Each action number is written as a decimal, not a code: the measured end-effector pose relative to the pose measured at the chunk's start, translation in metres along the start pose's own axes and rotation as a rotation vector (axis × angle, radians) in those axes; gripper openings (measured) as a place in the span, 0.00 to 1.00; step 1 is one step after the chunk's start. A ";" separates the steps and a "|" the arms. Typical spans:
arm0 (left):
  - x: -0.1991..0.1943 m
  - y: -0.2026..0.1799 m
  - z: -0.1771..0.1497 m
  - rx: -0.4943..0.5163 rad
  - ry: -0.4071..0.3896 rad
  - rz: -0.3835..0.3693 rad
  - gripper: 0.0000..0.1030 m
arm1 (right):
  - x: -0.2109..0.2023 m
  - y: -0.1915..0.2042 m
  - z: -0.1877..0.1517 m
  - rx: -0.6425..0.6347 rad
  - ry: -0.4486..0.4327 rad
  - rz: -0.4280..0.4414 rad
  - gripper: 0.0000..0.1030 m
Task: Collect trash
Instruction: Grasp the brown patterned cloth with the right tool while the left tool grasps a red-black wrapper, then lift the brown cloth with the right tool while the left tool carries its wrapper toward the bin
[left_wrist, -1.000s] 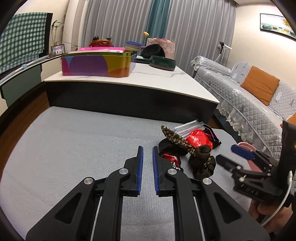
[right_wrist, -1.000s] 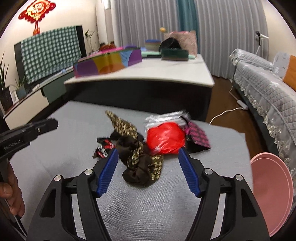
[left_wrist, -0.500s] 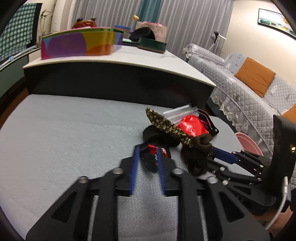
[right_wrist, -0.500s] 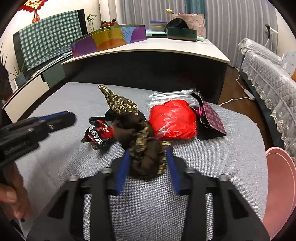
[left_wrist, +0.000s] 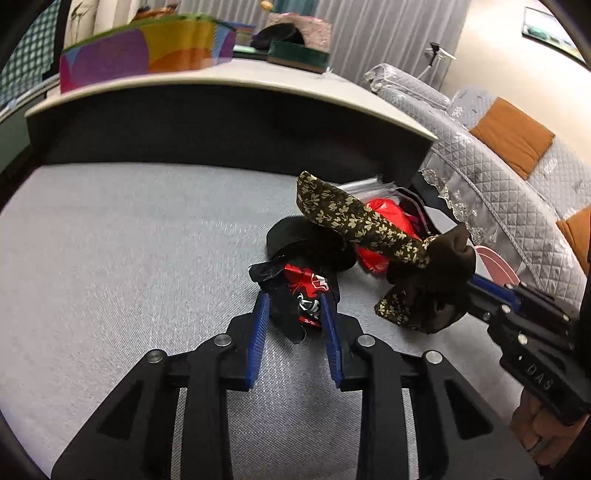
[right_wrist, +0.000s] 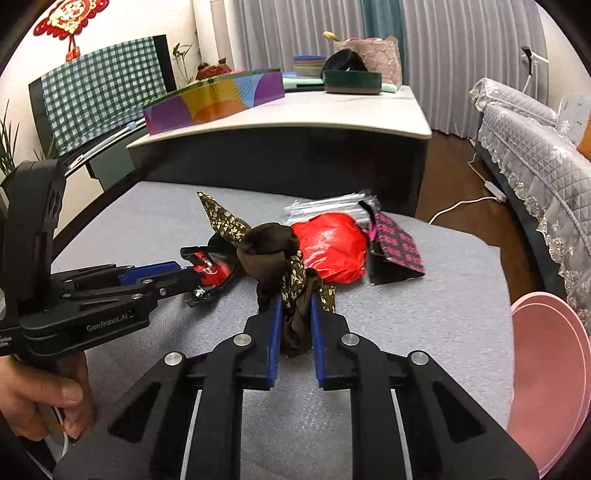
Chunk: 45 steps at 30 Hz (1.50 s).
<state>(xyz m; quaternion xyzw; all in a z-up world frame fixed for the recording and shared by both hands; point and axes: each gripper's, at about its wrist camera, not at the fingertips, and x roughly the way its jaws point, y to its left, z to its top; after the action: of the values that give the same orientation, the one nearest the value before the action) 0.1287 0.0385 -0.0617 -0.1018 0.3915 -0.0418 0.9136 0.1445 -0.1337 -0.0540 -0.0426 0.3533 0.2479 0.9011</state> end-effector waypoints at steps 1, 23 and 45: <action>-0.004 -0.002 0.001 0.009 -0.011 0.001 0.27 | -0.004 -0.002 0.001 0.005 -0.010 -0.005 0.15; -0.060 -0.019 -0.004 0.076 -0.135 0.025 0.27 | -0.080 -0.008 0.001 0.018 -0.145 -0.077 0.15; -0.086 -0.055 -0.007 0.140 -0.194 0.000 0.27 | -0.147 -0.036 -0.004 0.023 -0.267 -0.191 0.15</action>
<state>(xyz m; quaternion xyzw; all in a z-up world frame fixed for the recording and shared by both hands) 0.0641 -0.0024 0.0067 -0.0412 0.2975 -0.0589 0.9520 0.0667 -0.2279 0.0359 -0.0323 0.2274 0.1603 0.9600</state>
